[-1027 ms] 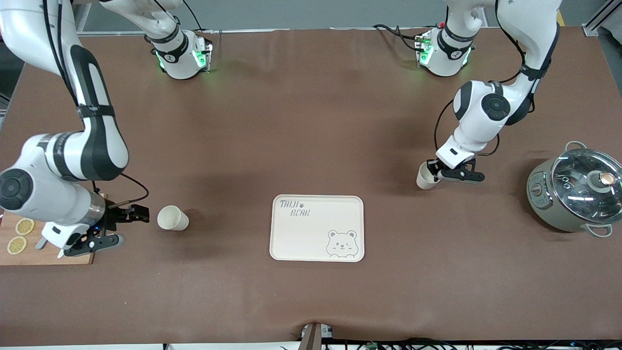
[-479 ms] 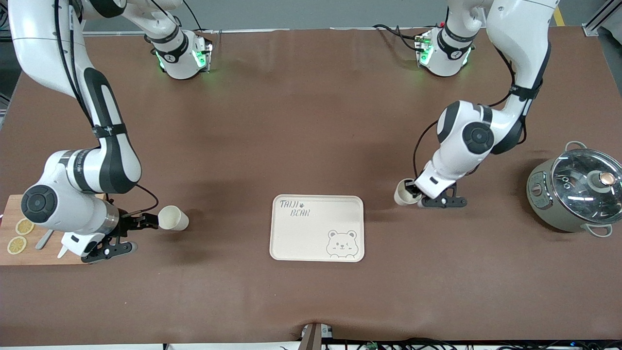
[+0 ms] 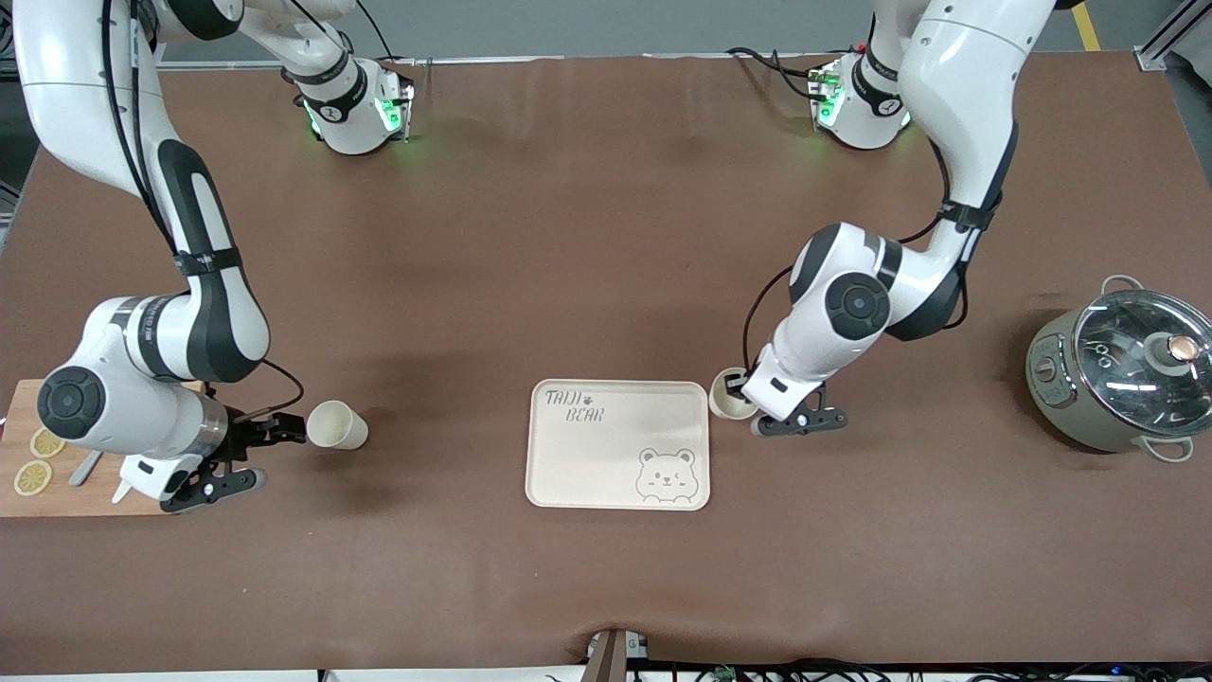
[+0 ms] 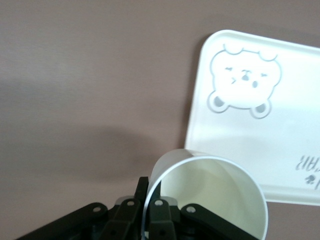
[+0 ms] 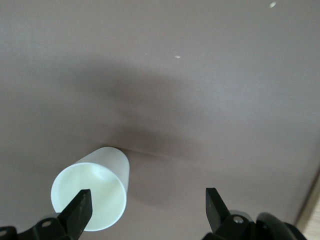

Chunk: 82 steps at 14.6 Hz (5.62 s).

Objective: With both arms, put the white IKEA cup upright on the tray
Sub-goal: 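Lower the cup onto the tray while the right gripper grasps the other cup, then open the left gripper on the tray while the right gripper lifts its cup, then raise the left gripper away while the right gripper carries the cup over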

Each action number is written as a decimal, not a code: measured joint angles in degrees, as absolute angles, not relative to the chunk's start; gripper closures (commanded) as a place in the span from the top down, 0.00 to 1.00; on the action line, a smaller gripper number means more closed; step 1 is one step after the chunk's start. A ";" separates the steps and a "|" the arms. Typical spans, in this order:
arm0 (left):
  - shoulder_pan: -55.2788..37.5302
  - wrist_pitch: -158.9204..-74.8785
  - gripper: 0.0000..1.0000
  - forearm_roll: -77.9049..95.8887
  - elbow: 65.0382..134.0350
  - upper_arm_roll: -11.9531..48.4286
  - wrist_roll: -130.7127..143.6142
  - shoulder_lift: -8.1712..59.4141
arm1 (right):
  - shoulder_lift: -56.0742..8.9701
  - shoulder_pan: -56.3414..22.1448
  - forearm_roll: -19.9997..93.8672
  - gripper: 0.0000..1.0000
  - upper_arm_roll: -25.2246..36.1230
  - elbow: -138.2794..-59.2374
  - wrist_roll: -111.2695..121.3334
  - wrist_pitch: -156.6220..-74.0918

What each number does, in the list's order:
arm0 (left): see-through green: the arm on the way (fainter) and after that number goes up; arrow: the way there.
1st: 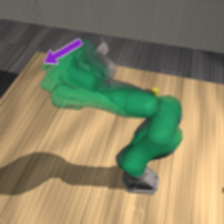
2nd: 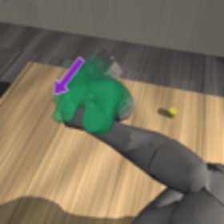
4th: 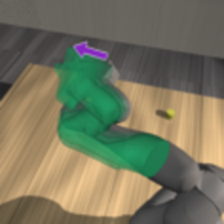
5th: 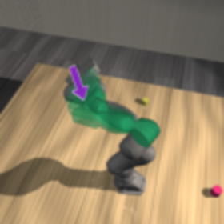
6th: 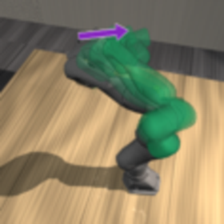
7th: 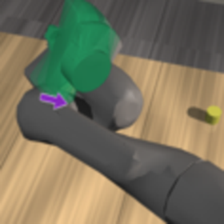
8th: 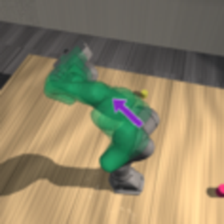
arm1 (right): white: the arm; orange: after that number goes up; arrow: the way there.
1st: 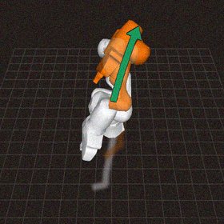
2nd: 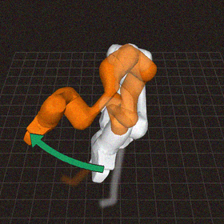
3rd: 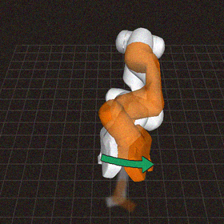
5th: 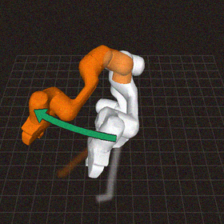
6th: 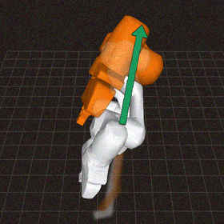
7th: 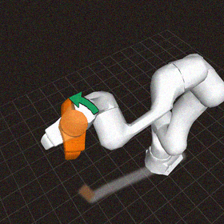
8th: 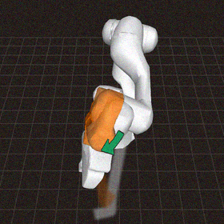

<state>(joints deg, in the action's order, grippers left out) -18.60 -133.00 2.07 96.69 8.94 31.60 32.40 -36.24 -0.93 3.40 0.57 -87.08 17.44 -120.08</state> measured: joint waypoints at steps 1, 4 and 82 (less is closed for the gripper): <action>-19.40 -132.90 0.00 2.07 95.50 8.93 32.71 33.50 | -36.39 -0.95 4.22 1.00 0.53 -87.74 17.55 -120.72; -21.57 -132.86 0.00 1.65 93.15 8.92 35.33 36.04 | -36.41 -0.96 4.76 1.00 0.51 -89.83 17.68 -122.45; -1.88 -82.99 1.00 -3.37 76.70 5.54 3.22 7.84 | -42.75 -26.12 7.96 0.00 -3.31 -80.37 -49.64 -130.08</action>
